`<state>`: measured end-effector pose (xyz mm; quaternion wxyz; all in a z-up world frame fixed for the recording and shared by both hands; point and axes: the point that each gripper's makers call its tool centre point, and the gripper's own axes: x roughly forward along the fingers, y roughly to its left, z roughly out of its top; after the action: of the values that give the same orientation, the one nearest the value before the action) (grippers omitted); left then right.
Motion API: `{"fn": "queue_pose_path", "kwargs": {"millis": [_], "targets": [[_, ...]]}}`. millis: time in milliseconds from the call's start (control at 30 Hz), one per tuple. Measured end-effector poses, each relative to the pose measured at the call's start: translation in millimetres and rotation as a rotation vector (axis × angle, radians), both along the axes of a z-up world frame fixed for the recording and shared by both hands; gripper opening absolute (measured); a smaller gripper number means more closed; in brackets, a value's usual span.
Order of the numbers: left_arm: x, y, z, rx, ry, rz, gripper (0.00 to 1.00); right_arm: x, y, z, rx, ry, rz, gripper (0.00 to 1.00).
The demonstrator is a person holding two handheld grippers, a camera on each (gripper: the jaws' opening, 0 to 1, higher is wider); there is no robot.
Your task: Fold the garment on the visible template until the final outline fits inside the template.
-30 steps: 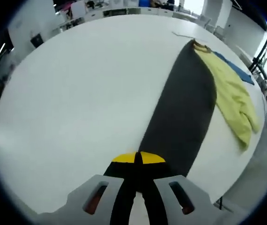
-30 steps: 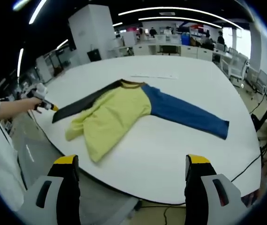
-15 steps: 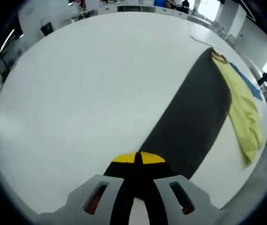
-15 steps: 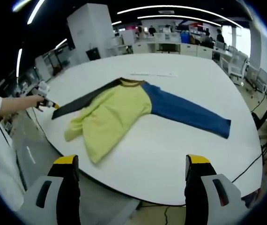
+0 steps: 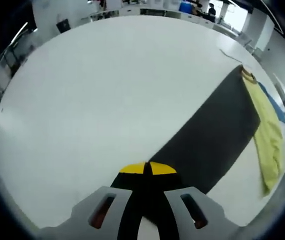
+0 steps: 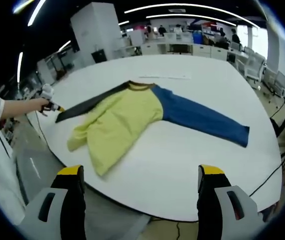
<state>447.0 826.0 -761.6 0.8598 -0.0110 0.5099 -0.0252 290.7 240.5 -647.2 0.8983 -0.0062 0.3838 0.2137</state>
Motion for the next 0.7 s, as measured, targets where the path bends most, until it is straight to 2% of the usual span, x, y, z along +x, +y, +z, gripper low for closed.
{"fn": "queue_pose_path", "kwargs": {"millis": [300, 700], "targets": [[7.7, 6, 1.2, 0.015, -0.011, 0.038, 0.00, 6, 0, -2.8, 0.001, 0.009, 0.000, 0.94], [25.2, 26, -5.4, 0.026, -0.037, 0.141, 0.00, 8, 1, -5.5, 0.005, 0.018, 0.001, 0.94]]}}
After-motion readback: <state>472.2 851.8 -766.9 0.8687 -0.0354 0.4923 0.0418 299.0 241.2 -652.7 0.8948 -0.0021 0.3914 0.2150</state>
